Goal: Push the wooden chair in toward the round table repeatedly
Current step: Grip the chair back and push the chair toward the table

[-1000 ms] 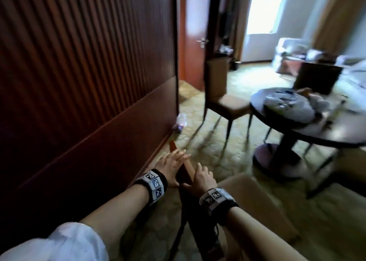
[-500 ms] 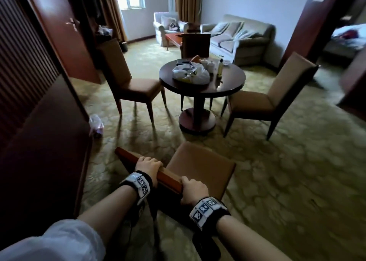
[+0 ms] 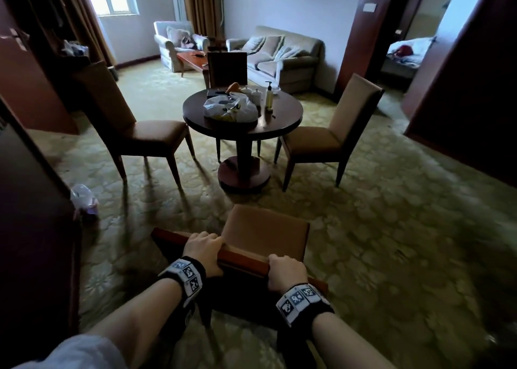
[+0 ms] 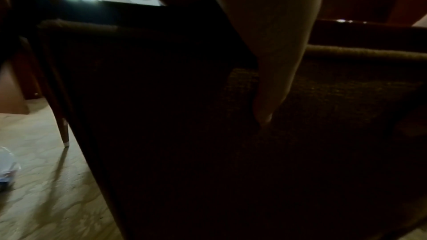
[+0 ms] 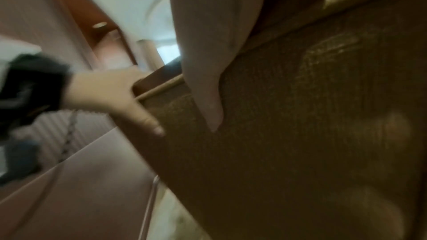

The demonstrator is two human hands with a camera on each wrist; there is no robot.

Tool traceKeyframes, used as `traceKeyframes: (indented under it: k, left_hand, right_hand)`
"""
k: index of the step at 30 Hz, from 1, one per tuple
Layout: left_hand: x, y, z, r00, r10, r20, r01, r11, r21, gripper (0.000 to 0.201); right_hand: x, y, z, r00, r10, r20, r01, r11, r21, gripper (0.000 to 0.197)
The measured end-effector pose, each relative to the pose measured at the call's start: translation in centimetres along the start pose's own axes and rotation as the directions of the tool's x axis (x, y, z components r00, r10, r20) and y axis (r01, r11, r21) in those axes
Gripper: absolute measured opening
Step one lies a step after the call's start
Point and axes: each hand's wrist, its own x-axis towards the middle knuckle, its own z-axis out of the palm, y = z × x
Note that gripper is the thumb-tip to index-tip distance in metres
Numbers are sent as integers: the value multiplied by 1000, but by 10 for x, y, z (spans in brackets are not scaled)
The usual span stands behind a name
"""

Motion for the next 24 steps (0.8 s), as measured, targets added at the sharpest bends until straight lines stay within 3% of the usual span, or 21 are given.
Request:
traceKeyframes:
  k: [3, 11, 24]
  left_hand:
    - [1, -23, 0, 998, 60, -20, -60, 998, 3, 65]
    - [9, -64, -5, 996, 75, 55, -77, 997, 26, 71]
    - [13, -61, 0, 999, 15, 48, -16, 999, 36, 69]
  right_hand:
    - [-2, -10, 2, 998, 68, -15, -68, 998, 10, 23]
    - [-5, -19, 5, 986, 131, -105, -135, 990, -35, 19]
    - [-8, 4, 8, 997, 15, -82, -20, 998, -56, 25]
